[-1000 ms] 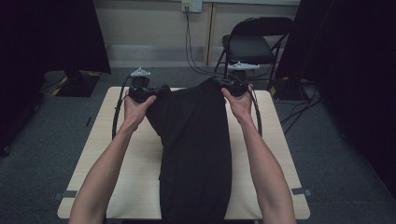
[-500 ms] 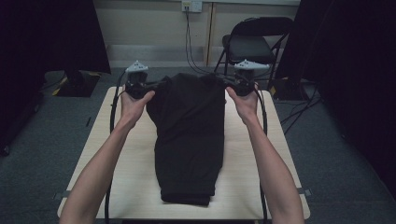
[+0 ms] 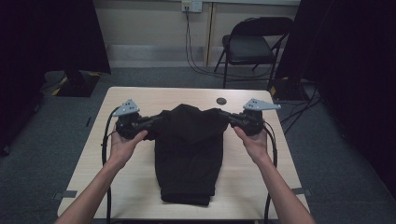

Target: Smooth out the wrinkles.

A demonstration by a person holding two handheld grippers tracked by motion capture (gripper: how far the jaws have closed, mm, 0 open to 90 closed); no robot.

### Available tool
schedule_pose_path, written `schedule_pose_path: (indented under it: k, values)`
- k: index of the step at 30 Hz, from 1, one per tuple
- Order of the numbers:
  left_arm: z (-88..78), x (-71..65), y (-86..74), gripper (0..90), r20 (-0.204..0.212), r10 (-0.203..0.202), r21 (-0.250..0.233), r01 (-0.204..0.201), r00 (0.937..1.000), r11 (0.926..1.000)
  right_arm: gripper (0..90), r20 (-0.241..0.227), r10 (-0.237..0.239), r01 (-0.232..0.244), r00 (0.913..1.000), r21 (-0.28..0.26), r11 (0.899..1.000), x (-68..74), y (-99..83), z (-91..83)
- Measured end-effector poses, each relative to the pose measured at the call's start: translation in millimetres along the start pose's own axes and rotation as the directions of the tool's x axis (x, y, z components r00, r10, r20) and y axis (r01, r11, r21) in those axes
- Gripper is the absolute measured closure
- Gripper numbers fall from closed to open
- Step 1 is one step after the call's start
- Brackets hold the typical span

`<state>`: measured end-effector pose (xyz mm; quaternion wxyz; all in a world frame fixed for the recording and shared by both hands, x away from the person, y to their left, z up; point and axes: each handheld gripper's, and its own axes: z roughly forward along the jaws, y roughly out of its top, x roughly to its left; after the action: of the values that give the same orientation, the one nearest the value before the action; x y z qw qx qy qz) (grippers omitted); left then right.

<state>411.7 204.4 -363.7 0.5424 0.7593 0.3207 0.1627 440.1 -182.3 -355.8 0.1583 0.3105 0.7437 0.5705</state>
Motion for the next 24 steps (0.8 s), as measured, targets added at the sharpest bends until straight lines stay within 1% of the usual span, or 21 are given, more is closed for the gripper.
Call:
schedule_pose_path:
  k: [2, 3, 4, 6, 7, 8, 9, 10, 11, 12, 13, 14, 15, 17, 18, 19, 20, 21, 22, 23, 24]
  values:
    - [-6.1, -6.3, -4.9, 86.8, 0.006, 0.005, 0.005, -0.005, 1.0000, 1.0000, 89.1, -0.007, 0.002, -0.002, 1.0000, 0.002, 1.000, 7.1, -6.8, -7.5]
    - [-9.3, -9.9, -6.4, 86.8, 0.013, 0.001, 0.004, -0.001, 0.9999, 1.0000, 89.1, -0.013, 0.005, -0.005, 0.9999, -0.001, 1.000, 10.9, -9.5, -11.3]
    - [-13.5, -13.6, -7.0, 86.8, 0.024, 0.008, -0.003, -0.008, 0.9997, 1.0000, 89.1, -0.023, 0.004, -0.004, 0.9997, 0.000, 1.000, 15.0, -11.5, -14.6]
    - [-22.9, -21.4, -8.8, 86.8, 0.042, 0.011, -0.021, -0.010, 0.9991, 0.9997, 89.1, -0.027, -0.009, 0.009, 0.9996, 0.000, 1.000, 24.5, -13.6, -23.1]
    - [-27.7, -24.9, -11.0, 86.8, 0.053, 0.017, -0.030, -0.015, 0.9985, 0.9995, 89.1, -0.029, -0.015, 0.015, 0.9995, -0.005, 1.000, 28.7, -14.0, -28.4]
    - [-31.5, -28.0, -14.1, 86.8, 0.058, 0.010, -0.032, -0.008, 0.9983, 0.9995, 89.1, -0.028, -0.016, 0.016, 0.9995, -0.015, 1.000, 32.1, -14.4, -34.1]
    - [-34.2, -30.7, -16.7, 86.7, 0.058, 0.002, -0.031, 0.000, 0.9983, 0.9995, 89.1, -0.034, -0.009, 0.008, 0.9994, -0.027, 1.000, 35.0, -15.3, -40.3]
    - [-37.7, -35.8, -21.8, 86.8, 0.070, 0.008, -0.026, -0.006, 0.9975, 0.9996, 89.1, -0.037, -0.005, 0.004, 0.9993, -0.031, 1.000, 36.6, -16.8, -44.9]
    - [-39.3, -40.7, -27.0, 86.7, 0.064, 0.019, -0.008, -0.018, 0.9978, 0.9998, 89.1, -0.038, 0.003, -0.004, 0.9993, -0.030, 1.000, 39.1, -21.6, -51.2]
    - [-40.0, -44.0, -33.5, 86.6, 0.054, 0.018, 0.012, -0.018, 0.9984, 0.9998, 89.1, -0.032, 0.008, -0.009, 0.9995, -0.021, 1.000, 40.8, -27.9, -55.2]
    - [-39.6, -46.2, -41.4, 86.5, 0.063, 0.000, 0.033, -0.002, 0.9980, 0.9994, 89.1, -0.027, 0.019, -0.019, 0.9995, -0.003, 1.000, 42.4, -36.1, -57.9]
    - [-37.6, -48.7, -49.7, 86.4, 0.059, 0.008, 0.053, -0.011, 0.9982, 0.9985, 89.1, -0.020, 0.027, -0.026, 0.9995, 0.020, 0.999, 44.3, -45.8, -60.4]
    - [-34.7, -51.2, -57.4, 86.3, 0.054, 0.019, 0.085, -0.024, 0.9983, 0.9961, 89.0, -0.012, 0.035, -0.034, 0.9993, 0.044, 0.998, 46.4, -56.5, -62.6]
    - [-31.0, -54.4, -69.9, 86.0, 0.064, 0.014, 0.139, -0.023, 0.9979, 0.9900, 88.9, 0.000, 0.048, -0.048, 0.9988, 0.097, 0.994, 49.5, -77.0, -66.8]
    - [-29.8, -55.4, -76.1, 85.9, 0.068, 0.014, 0.184, -0.027, 0.9976, 0.9826, 88.8, 0.008, 0.063, -0.064, 0.9980, 0.123, 0.990, 49.9, -85.7, -69.2]
    - [-29.9, -56.0, -79.6, 85.4, 0.066, 0.011, 0.194, -0.024, 0.9977, 0.9807, 88.6, 0.028, 0.060, -0.064, 0.9978, 0.144, 0.988, 50.5, -94.1, -73.2]
    - [-30.9, -55.2, -84.5, 84.9, 0.072, -0.003, 0.202, -0.012, 0.9974, 0.9794, 88.2, 0.033, 0.063, -0.068, 0.9974, 0.154, 0.986, 50.7, -98.3, -75.8]
    - [-31.4, -54.8, -86.8, 83.9, 0.080, -0.014, 0.209, -0.003, 0.9967, 0.9780, 87.3, 0.033, 0.083, -0.087, 0.9960, 0.177, 0.980, 50.8, -104.7, -79.2]
    - [-32.5, -55.3, -89.0, 83.4, 0.087, -0.007, 0.212, -0.011, 0.9962, 0.9773, 86.6, 0.042, 0.079, -0.086, 0.9960, 0.187, 0.979, 51.5, -108.1, -81.3]
    - [-33.2, -55.8, -90.1, 81.8, 0.096, -0.009, 0.212, -0.011, 0.9954, 0.9772, 84.7, 0.049, 0.079, -0.087, 0.9957, 0.195, 0.977, 52.4, -112.2, -84.0]
    - [-33.6, -56.1, -90.1, 79.3, 0.095, -0.010, 0.212, -0.010, 0.9954, 0.9772, 81.8, 0.052, 0.085, -0.094, 0.9950, 0.206, 0.974, 52.5, -115.5, -86.1]
